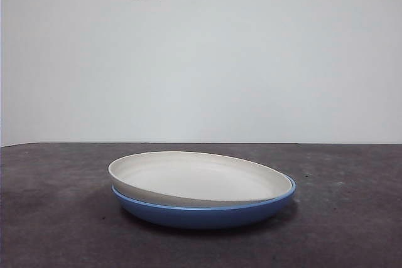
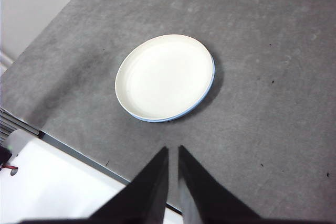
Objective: Pick up the white plate, put it on the blue plate, put it on desk
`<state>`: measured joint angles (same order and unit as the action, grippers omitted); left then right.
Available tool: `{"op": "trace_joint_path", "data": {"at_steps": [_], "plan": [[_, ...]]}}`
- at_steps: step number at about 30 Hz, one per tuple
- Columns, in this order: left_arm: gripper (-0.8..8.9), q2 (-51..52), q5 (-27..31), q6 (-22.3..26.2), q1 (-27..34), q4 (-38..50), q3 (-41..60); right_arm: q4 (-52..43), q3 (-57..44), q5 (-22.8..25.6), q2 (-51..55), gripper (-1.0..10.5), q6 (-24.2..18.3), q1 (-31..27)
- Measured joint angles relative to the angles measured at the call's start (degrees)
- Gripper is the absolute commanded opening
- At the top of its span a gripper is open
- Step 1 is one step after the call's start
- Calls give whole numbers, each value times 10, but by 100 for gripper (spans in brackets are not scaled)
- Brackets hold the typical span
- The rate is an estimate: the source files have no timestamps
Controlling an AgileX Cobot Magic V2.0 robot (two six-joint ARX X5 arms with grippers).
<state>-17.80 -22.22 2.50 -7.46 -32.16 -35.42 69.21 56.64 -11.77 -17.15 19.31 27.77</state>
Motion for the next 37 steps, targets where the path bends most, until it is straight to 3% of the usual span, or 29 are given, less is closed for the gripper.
{"op": "trace_joint_path", "data": {"at_steps": [5,9,18,37], "plan": [[24,51,2,-1,48,188,168,0,0,0,0,29,0,0],[24,85,66,-31,79,262,264,0,0,0,0,29,0,0],[24,128,214,-64,91,261,336,0,0,0,0,29,0,0],[24,176,219,-53,69,217,336,0,0,0,0,29,0,0]]}}
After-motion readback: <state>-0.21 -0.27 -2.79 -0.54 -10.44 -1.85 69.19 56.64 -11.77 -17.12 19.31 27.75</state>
